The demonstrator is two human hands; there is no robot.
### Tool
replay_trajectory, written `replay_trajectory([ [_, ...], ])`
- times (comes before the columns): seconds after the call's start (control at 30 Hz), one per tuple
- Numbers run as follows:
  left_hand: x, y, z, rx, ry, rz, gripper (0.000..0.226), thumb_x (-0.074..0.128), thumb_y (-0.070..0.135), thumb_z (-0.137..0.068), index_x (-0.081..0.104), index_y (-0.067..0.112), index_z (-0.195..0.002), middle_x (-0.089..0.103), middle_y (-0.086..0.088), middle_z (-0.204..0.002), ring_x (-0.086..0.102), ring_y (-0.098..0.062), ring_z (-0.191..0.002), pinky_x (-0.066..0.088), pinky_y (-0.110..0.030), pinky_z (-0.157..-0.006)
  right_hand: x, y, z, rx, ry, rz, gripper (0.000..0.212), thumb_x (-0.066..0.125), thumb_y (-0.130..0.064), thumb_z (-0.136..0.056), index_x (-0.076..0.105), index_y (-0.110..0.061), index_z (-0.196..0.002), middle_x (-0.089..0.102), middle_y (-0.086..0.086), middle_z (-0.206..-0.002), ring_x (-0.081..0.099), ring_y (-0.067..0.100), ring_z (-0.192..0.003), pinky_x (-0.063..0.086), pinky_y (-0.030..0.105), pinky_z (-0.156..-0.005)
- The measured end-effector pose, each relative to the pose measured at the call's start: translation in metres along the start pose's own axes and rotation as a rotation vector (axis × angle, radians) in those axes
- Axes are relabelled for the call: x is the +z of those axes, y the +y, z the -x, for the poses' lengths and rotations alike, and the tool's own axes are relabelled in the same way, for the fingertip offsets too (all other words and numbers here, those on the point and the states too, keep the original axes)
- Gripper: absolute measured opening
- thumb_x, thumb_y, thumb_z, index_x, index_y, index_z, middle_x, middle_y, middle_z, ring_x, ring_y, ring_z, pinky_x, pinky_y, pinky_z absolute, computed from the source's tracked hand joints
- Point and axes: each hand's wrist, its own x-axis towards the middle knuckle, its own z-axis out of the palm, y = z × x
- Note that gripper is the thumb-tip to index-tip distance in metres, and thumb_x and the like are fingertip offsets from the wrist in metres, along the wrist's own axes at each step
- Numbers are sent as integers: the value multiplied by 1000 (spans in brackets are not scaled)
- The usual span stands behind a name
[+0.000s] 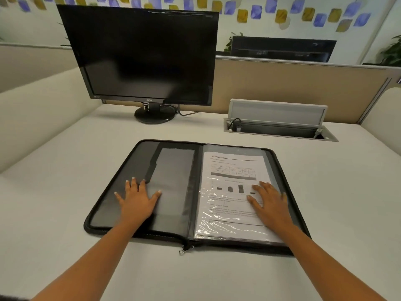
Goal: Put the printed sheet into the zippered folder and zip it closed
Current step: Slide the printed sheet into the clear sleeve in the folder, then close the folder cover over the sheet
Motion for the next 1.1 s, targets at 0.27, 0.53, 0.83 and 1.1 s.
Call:
replay_trajectory([
  [0.27, -28, -49, 3, -313, -28, 27, 78, 40, 63, -84, 21, 14, -143, 18, -15, -152, 9, -35, -140, 6, -65, -108, -17, 14, 28, 227, 29, 169, 54, 37, -59, -87, 37, -32, -133, 25, 4, -151, 12, 25, -142, 9, 61, -110],
  [0.53, -50, -57, -9, -369, -17, 322, 71, 54, 51, -84, 30, 11, -138, 43, -21, -137, 39, -42, -125, 23, -57, -107, -31, 8, 35, 299, -10, -79, 56, 53, -48, -86, 41, -20, -132, 38, 12, -145, 37, 33, -130, 34, 50, -107],
  [0.83, -124, -41, -29, -263, 115, 305, 59, 52, 48, -87, 55, -6, -109, 57, -28, -115, 52, -43, -104, 41, -43, -81, -40, 4, 35, 341, 28, -278, 37, 56, -25, -89, 53, -13, -124, 56, 17, -126, 52, 34, -112, 44, 46, -98],
  [1.1, -213, 35, -22, -6, 72, 574, 45, 54, 43, -88, 63, -1, -95, 58, -9, -75, 54, -21, -61, 42, -27, -51, -52, -8, 32, 346, 51, -356, 34, 49, -29, -93, 52, -15, -124, 52, 13, -133, 49, 32, -119, 39, 49, -103],
])
